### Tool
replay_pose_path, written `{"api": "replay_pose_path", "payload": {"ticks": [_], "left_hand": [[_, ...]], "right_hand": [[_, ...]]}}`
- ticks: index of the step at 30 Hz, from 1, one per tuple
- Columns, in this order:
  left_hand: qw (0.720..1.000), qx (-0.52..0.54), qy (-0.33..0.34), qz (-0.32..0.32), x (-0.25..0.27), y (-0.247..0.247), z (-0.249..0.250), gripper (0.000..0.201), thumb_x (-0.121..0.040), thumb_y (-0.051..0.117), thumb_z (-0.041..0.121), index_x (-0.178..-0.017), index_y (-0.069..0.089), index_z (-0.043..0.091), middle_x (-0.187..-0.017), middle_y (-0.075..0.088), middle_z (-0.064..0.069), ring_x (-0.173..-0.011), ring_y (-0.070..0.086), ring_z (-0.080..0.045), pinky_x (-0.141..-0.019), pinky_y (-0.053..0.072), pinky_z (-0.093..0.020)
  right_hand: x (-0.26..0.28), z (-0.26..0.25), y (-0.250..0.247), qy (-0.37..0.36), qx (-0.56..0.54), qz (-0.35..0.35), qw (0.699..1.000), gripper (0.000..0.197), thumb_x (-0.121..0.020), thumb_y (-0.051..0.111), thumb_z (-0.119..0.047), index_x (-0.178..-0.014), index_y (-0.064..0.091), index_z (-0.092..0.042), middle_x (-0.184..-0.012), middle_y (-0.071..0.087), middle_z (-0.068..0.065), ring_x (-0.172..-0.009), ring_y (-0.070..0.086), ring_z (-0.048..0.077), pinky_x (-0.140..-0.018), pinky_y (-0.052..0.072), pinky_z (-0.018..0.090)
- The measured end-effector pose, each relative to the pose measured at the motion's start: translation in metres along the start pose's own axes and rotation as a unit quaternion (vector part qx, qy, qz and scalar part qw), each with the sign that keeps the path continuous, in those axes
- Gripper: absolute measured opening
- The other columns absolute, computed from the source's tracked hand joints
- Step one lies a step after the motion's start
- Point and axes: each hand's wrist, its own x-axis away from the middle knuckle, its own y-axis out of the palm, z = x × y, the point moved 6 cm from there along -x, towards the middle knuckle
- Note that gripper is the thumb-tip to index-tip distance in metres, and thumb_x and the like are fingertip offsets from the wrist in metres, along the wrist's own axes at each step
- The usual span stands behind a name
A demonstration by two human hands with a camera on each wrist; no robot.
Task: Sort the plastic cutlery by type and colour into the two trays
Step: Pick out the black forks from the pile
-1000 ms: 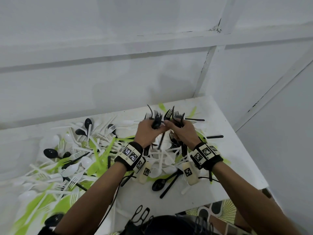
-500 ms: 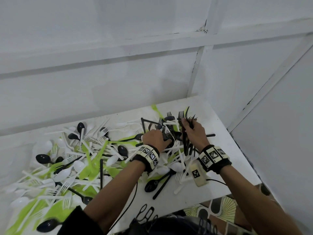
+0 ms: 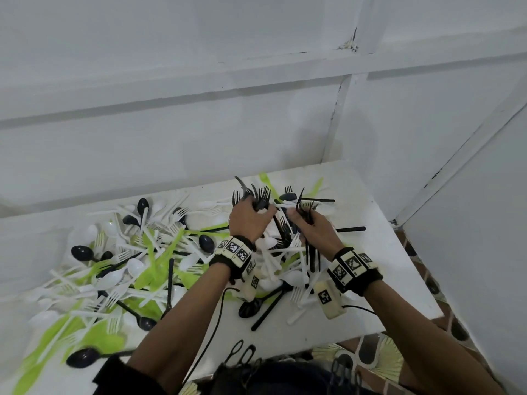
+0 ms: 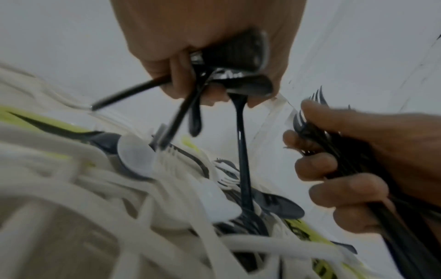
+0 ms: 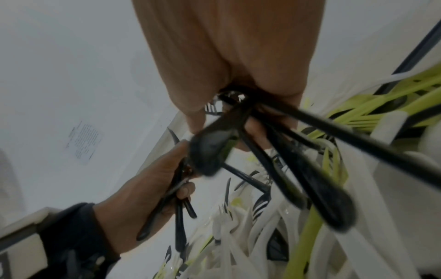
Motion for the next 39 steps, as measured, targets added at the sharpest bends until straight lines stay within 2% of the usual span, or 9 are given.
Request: {"api": "replay_pose_path", "payload": {"ticks": [5,7,9,13,19,27,32,35,39], "left_hand": [[0.995,0.091,0.044,0.019,-0.005,-0.029,-0.003,0.041,-0.088,0.076,0.038,-0.06,0.051,0.022,-0.056,0.053,0.008,-0.054,0.048,-0.006,-0.056,0.038,-0.023],[0.992,0.119,0.034,0.006,-0.006,-0.032,-0.014,0.041,-0.088,0.073,0.045,-0.067,0.064,0.011,-0.063,0.065,-0.002,-0.06,0.059,-0.018,-0.061,0.048,-0.032],[0.986,0.163,0.027,-0.01,-0.004,-0.036,-0.021,0.032,-0.091,0.072,0.037,-0.072,0.071,0.011,-0.067,0.072,0.001,-0.06,0.064,-0.014,-0.063,0.052,-0.029],[0.978,0.204,0.038,-0.036,0.004,-0.044,-0.023,0.037,-0.096,0.068,0.027,-0.067,0.064,0.005,-0.059,0.068,-0.005,-0.055,0.061,-0.017,-0.066,0.054,-0.037],[0.961,0.271,0.028,-0.053,0.016,-0.059,-0.029,0.061,-0.086,0.083,0.029,-0.064,0.035,-0.002,-0.055,0.051,-0.031,-0.046,0.056,-0.028,-0.061,0.051,-0.038],[0.947,0.294,0.042,-0.12,0.018,-0.059,-0.039,0.035,-0.092,0.076,0.014,-0.076,0.046,0.007,-0.054,0.049,-0.008,-0.048,0.053,-0.022,-0.062,0.051,-0.036],[0.949,0.269,0.066,-0.152,0.021,-0.049,-0.045,0.022,-0.097,0.067,0.009,-0.078,0.055,0.009,-0.057,0.054,0.001,-0.047,0.054,-0.019,-0.087,0.058,-0.04],[0.962,0.221,0.063,-0.147,0.02,-0.045,-0.045,0.015,-0.099,0.062,0.007,-0.084,0.063,0.005,-0.063,0.062,0.008,-0.046,0.054,-0.019,-0.062,0.051,-0.03],[0.975,0.142,0.087,-0.15,0.021,-0.03,-0.036,0.022,-0.1,0.059,0.011,-0.086,0.072,0.021,-0.084,0.064,0.003,-0.046,0.059,-0.016,-0.055,0.051,-0.029]], "right_hand": [[-0.006,-0.011,0.008,-0.042,0.054,-0.004,0.998,0.026,-0.101,0.056,-0.043,-0.094,0.075,-0.026,-0.048,0.051,-0.017,-0.045,0.048,0.0,-0.056,0.036,0.023],[-0.009,-0.011,0.011,-0.049,0.063,-0.009,0.997,0.024,-0.102,0.057,-0.041,-0.096,0.076,-0.026,-0.048,0.05,-0.014,-0.044,0.048,-0.001,-0.056,0.036,0.024],[-0.011,-0.014,0.015,-0.051,0.065,-0.011,0.996,0.025,-0.102,0.057,-0.042,-0.099,0.076,-0.026,-0.047,0.052,-0.017,-0.044,0.049,-0.002,-0.057,0.035,0.023],[-0.011,-0.028,0.024,-0.096,0.148,-0.011,0.984,0.024,-0.1,0.06,-0.042,-0.093,0.075,-0.025,-0.056,0.06,-0.009,-0.054,0.055,0.001,-0.057,0.035,0.018],[-0.017,-0.021,0.038,-0.123,0.387,-0.106,0.908,0.02,-0.084,0.074,-0.038,-0.079,0.066,-0.021,-0.078,0.068,0.0,-0.076,0.063,0.02,-0.066,0.045,0.032],[-0.016,-0.013,0.051,-0.101,0.51,-0.187,0.833,0.042,-0.087,0.068,-0.041,-0.065,0.037,-0.023,-0.066,0.044,-0.004,-0.072,0.051,0.024,-0.065,0.039,0.031],[-0.023,-0.023,0.042,-0.099,0.457,-0.173,0.867,0.022,-0.088,0.069,-0.027,-0.082,0.062,-0.007,-0.084,0.068,0.012,-0.084,0.065,0.03,-0.07,0.049,0.037],[-0.025,-0.036,0.034,-0.121,0.407,-0.108,0.899,0.025,-0.092,0.07,-0.03,-0.099,0.067,-0.007,-0.095,0.07,0.01,-0.091,0.064,0.028,-0.068,0.041,0.034],[-0.02,-0.057,0.024,-0.137,0.246,-0.042,0.958,0.029,-0.1,0.061,-0.034,-0.12,0.057,-0.013,-0.087,0.071,-0.001,-0.071,0.065,0.012,-0.066,0.052,0.029]]}}
